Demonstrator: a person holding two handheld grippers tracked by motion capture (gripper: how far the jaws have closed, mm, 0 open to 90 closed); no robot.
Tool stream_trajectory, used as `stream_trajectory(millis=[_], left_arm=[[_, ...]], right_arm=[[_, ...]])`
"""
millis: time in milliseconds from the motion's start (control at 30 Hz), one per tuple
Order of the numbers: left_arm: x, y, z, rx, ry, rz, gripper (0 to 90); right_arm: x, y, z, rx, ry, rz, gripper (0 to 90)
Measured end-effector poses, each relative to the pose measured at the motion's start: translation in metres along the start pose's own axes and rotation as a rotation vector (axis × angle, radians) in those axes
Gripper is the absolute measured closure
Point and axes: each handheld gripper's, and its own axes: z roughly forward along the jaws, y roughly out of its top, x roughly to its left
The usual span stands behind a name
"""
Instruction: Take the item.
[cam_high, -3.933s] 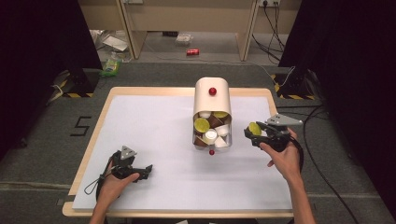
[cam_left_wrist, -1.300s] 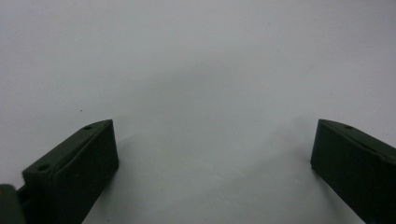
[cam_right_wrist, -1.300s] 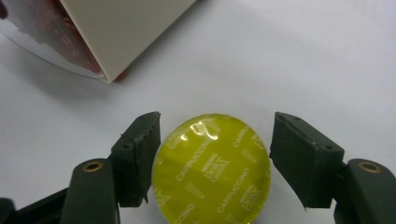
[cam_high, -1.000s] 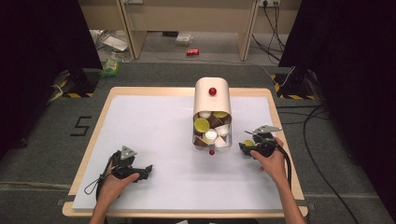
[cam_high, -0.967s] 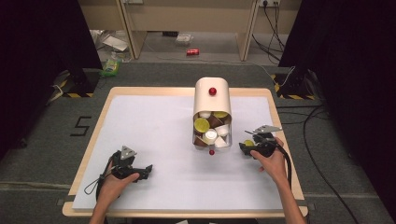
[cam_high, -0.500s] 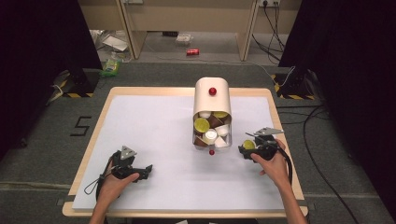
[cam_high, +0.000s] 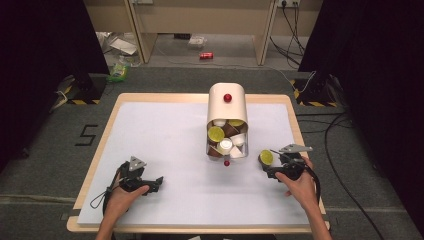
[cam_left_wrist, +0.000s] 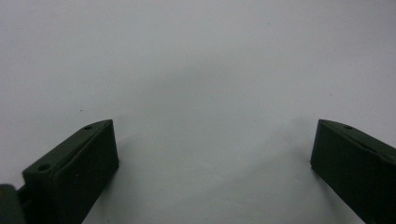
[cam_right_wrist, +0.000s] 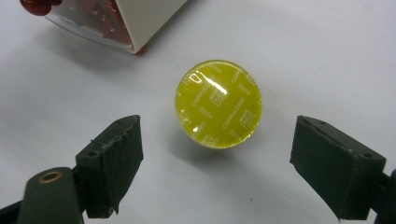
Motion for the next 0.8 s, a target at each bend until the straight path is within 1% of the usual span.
stream_trajectory(millis=[100,267,533,800], left_arm=[[0.0,0.0,0.0,0.0,0.001,0.0,0.4],[0.0,0.0,0.0,0.001,0.002,0.0,0.3],[0.0,0.0,0.0,0.001,0.002,0.001,0.4],[0.0,0.0,0.0,0.001,0.002,0.001,0.3]], right_arm=[[0.002,-0.003,-0.004,-0.005,0.002,0.006,17.6],[0.006,-0.009,-0.008,-0.004,0.005,-0.005,17.9],[0.011,-0.022,-0.011,0.018,0.008,-0.009,18.3],[0.011,-0.04,-0.013,0.048,0.001,-0.01,18.8]])
